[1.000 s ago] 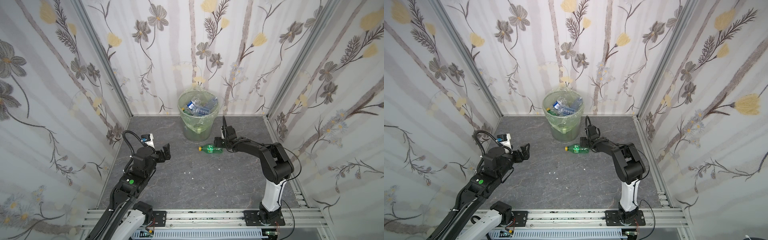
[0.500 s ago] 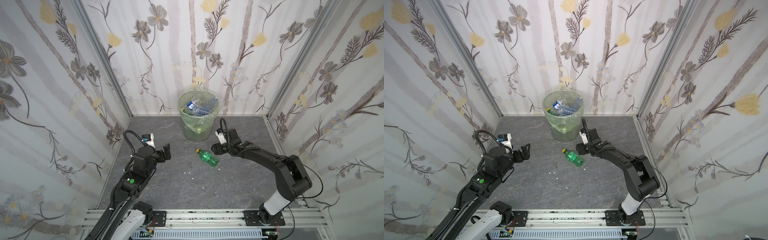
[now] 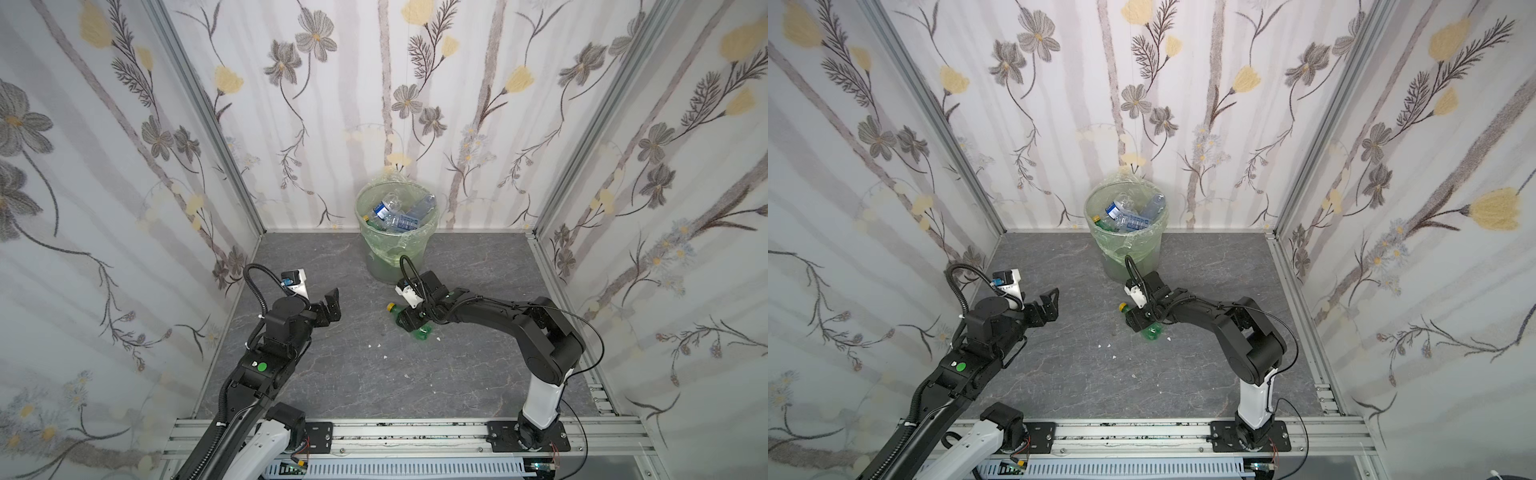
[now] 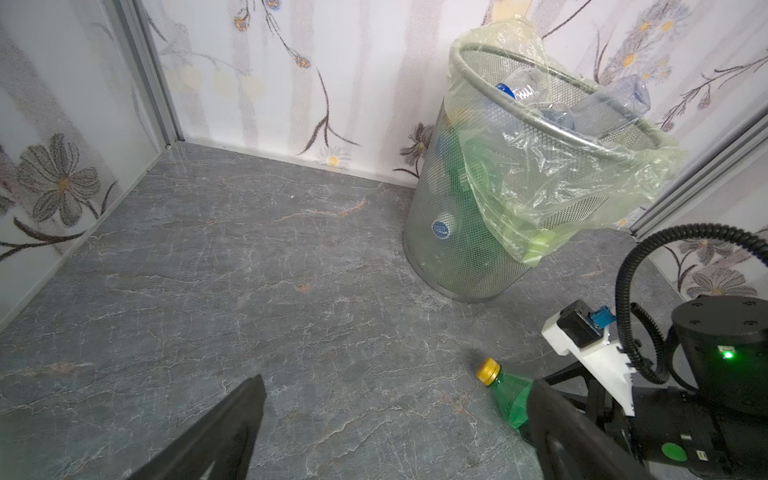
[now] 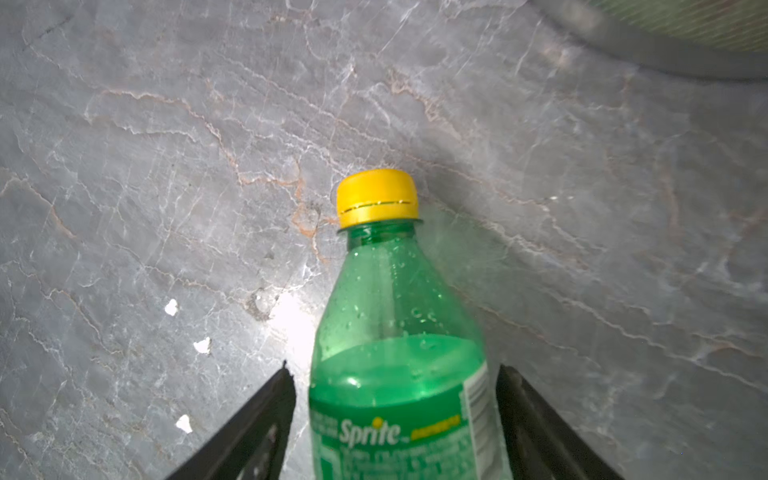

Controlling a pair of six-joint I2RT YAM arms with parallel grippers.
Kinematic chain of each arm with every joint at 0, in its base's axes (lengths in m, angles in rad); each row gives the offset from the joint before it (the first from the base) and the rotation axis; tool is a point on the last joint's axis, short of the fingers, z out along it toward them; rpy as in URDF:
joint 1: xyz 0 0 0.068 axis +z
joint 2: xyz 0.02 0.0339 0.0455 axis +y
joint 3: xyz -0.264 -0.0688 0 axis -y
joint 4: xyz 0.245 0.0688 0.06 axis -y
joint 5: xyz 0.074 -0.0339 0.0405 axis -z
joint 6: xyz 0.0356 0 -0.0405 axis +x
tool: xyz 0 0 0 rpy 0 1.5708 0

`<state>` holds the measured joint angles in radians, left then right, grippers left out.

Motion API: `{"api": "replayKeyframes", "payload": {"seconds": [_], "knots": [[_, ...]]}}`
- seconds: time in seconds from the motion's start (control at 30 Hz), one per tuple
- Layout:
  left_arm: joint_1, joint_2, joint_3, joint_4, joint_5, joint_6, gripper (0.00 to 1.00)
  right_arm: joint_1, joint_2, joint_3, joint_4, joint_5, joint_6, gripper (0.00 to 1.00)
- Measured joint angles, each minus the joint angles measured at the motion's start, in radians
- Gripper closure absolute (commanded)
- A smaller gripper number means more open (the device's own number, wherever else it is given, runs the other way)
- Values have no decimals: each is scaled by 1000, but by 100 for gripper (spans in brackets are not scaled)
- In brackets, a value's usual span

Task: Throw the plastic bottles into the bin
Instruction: 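Lower the right gripper onto the green Sprite bottle and close it, then lift the Sprite bottle with the right gripper over the wastebasket and release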

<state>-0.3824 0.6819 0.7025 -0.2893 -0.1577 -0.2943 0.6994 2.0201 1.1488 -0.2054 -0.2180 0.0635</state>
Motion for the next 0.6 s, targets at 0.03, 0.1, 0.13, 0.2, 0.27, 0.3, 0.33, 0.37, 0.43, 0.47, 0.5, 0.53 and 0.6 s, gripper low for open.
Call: {"api": "replayKeyframes", "payload": {"seconds": [0.03, 0.1, 0.13, 0.2, 0.27, 0.3, 0.33, 0.37, 0.43, 0.47, 0.5, 0.53, 0.6], "knots": [[0, 2, 0, 0, 0, 0, 0, 4, 4, -1, -7, 1, 0, 28], [0, 8, 0, 0, 0, 0, 0, 10, 7, -5, -11, 7, 11, 34], [0, 12, 0, 0, 0, 0, 0, 14, 7, -11, -10, 8, 11, 38], [0, 15, 0, 0, 0, 0, 0, 19, -4, -26, 1, 8, 22, 45], [0, 19, 2, 1, 0, 0, 0, 21, -34, -52, 1, 8, 34, 49], [0, 20, 3, 2, -1, 0, 0, 23, -58, -66, 1, 8, 34, 50], [0, 21, 3, 1, -4, 0, 0, 23, -87, -81, 8, 7, 37, 51], [0, 23, 3, 2, -6, 0, 0, 23, -118, -95, 18, 7, 41, 51], [0, 27, 3, 2, -7, 0, 0, 23, -200, -123, 43, 3, 41, 56], [0, 29, 3, 2, -7, 0, 0, 23, -235, -131, 50, 4, 42, 57], [0, 32, 3, 2, -7, 0, 0, 23, -286, -140, 62, 6, 44, 58], [0, 34, 3, 2, -7, 0, 0, 23, -335, -147, 76, 8, 52, 58], [0, 37, 3, 2, -7, 0, 0, 23, -445, -170, 108, 12, 51, 58]]}}
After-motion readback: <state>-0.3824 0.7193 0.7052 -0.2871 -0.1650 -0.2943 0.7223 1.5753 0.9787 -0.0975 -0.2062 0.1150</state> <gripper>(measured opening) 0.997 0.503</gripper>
